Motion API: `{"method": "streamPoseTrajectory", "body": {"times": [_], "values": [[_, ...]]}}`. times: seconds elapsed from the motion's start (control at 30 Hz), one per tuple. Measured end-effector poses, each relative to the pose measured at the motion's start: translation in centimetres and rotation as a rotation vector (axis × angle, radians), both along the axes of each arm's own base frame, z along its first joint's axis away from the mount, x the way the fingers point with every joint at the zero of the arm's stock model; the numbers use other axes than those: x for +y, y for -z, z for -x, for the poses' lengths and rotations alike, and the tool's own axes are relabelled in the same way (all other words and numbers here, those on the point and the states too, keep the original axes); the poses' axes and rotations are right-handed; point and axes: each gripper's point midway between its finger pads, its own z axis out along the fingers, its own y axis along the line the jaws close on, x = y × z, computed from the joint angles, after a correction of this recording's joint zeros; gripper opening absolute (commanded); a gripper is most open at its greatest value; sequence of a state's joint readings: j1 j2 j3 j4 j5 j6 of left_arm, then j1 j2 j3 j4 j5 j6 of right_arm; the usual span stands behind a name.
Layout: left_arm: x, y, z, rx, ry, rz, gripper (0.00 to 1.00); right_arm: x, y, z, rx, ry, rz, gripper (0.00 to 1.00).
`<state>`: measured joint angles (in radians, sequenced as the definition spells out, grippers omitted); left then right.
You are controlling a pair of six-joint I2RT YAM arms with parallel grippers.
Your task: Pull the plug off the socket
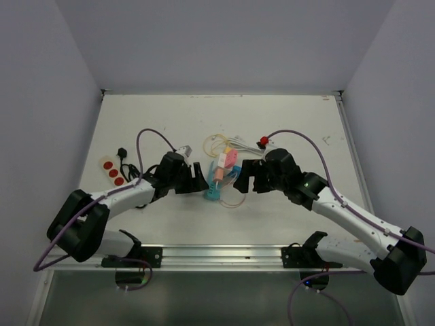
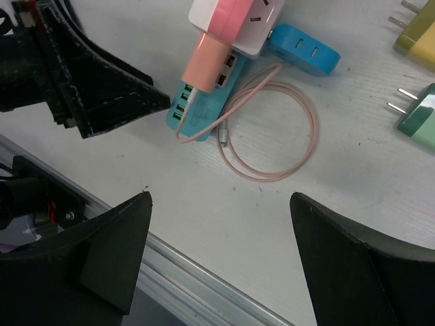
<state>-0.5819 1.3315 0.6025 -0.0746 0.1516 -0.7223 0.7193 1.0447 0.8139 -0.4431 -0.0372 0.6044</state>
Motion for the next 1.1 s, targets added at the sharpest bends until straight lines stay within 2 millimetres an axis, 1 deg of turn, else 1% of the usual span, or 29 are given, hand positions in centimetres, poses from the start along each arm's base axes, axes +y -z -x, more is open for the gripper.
{"method": "streamPoseTrajectory", "body": {"times": [0.13, 0.23, 0.37, 0.43, 0.5, 0.67, 0.8, 0.9, 1.0, 1.1], "values": [[-0.2, 1.3, -0.7, 0.029, 0.045, 0.032, 0.73, 0.3, -0.3, 0.0, -0.006, 0.001, -0.016, 0.86], [-1.0, 2.2, -0.7, 0.046, 0.11, 0.074, 0.7, 0.4, -0.7, 0.0, -0.014, 0.005, -0.029, 0.86], [-2.5, 2.0, -0.7, 0.03, 0.187, 0.137, 0.68, 0.6, -0.9, 0.0, -0.019, 0.005, -0.039, 0.86], [-2.9, 2.0, -0.6, 0.029, 0.21, 0.16, 0.66, 0.6, -1.0, 0.0, -0.022, 0.003, -0.042, 0.86], [-3.2, 2.0, -0.3, 0.028, 0.229, 0.18, 0.65, 0.7, -1.1, 0.0, -0.024, 0.003, -0.045, 0.86], [-3.4, 2.1, 0.3, 0.018, 0.257, 0.219, 0.65, 1.0, -1.4, -0.1, -0.034, 0.004, -0.058, 0.86], [-3.5, 2.1, 0.8, 0.01, 0.262, 0.249, 0.63, 1.2, -1.5, -0.1, -0.043, -0.001, -0.06, 0.86], [-3.8, 2.1, 1.2, 0.011, 0.245, 0.279, 0.63, 1.4, -1.5, 0.1, -0.047, -0.006, -0.056, 0.86], [-5.1, 2.0, 2.1, 0.007, 0.253, 0.287, 0.63, 1.6, -1.3, 0.3, -0.053, -0.014, -0.041, 0.86], [-7.0, 1.9, 3.8, 0.016, 0.285, 0.291, 0.62, 1.9, -1.1, 0.4, -0.058, -0.026, -0.018, 0.86]]}}
